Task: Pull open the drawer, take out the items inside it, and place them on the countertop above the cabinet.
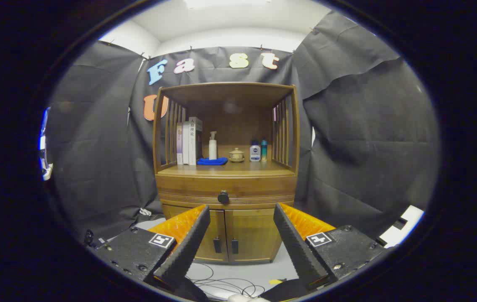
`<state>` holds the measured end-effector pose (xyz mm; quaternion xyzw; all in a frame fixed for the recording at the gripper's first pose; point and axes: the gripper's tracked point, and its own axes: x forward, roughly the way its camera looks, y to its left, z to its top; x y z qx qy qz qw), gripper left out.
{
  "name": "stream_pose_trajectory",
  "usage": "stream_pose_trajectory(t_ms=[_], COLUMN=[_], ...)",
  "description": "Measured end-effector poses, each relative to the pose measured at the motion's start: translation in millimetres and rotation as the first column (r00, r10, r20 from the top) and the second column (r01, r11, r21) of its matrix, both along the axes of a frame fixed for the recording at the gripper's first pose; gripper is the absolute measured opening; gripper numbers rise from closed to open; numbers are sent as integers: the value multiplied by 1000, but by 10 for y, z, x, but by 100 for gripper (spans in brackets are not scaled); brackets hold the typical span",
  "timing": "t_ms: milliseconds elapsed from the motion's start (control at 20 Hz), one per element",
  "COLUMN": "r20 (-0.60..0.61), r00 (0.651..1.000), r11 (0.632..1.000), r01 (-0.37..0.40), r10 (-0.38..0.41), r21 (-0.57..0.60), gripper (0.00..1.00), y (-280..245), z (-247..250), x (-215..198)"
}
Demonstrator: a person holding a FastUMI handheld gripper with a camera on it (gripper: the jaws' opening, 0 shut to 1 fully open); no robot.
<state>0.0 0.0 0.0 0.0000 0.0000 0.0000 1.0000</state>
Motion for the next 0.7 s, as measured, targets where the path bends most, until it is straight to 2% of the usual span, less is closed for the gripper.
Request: stream_pose_trajectory(t_ms=[700], r20=[-9], r00=[1000], r11=[1000], r01=[-10], r10=[10], r21=[2], gripper=[100], y=[29], z=[28], x=[15])
